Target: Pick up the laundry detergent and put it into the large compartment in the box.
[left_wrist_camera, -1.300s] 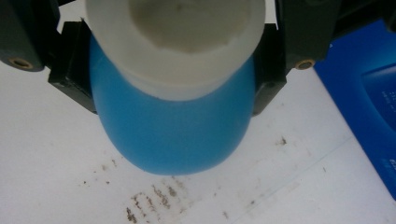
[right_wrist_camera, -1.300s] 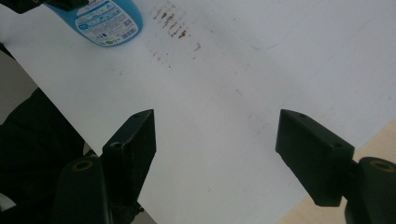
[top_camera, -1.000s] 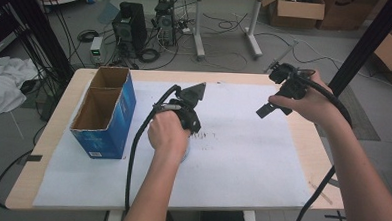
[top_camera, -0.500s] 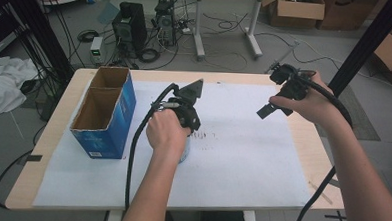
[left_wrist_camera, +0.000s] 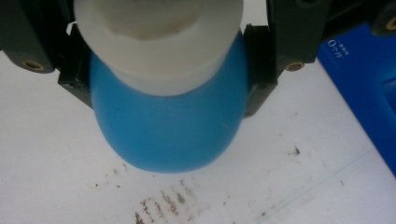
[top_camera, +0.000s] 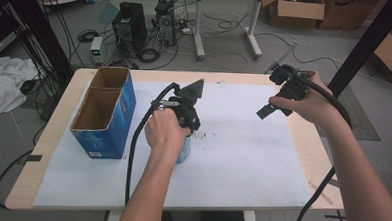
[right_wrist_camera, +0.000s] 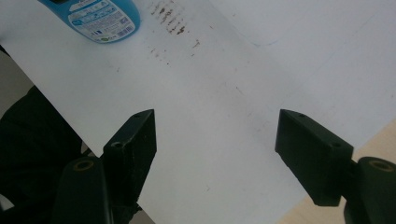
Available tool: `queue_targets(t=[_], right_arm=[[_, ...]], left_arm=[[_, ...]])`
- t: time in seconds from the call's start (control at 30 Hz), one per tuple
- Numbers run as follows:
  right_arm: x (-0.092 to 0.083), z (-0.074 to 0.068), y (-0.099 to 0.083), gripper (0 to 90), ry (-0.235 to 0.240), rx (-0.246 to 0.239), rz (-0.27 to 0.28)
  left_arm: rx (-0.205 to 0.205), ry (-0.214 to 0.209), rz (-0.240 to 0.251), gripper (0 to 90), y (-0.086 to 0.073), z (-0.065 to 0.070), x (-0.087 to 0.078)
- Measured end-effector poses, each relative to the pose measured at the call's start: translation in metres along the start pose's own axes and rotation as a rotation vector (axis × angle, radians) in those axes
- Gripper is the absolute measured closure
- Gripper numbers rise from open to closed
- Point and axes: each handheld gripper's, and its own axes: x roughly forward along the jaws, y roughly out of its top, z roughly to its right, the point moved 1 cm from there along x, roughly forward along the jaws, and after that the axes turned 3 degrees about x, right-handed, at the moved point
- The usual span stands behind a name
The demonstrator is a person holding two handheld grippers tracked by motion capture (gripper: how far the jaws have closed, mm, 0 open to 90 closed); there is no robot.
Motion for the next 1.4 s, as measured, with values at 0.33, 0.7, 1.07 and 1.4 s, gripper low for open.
queue_targets(t=[0.33,0.7,1.07,1.4], right_arm=[[0.0,-0.001,0.003,29.2,-0.001,-0.004,0.002],[0.002,-0.002,0.007,29.2,0.0,-0.004,-0.009],[-0.001,0.0,0.01,29.2,-0.005,-0.002,-0.011],[-0.003,0.002,0.011,29.2,-0.006,0.009,-0.011]], left_arm=[[0.036,0.011,0.009,38.0,0.0,-0.002,-0.013],[0.075,0.019,0.004,38.0,0.002,-0.001,-0.038],[0.096,0.033,0.014,38.1,0.005,-0.007,-0.078],[0.073,0.018,0.023,38.1,0.006,-0.023,-0.113]])
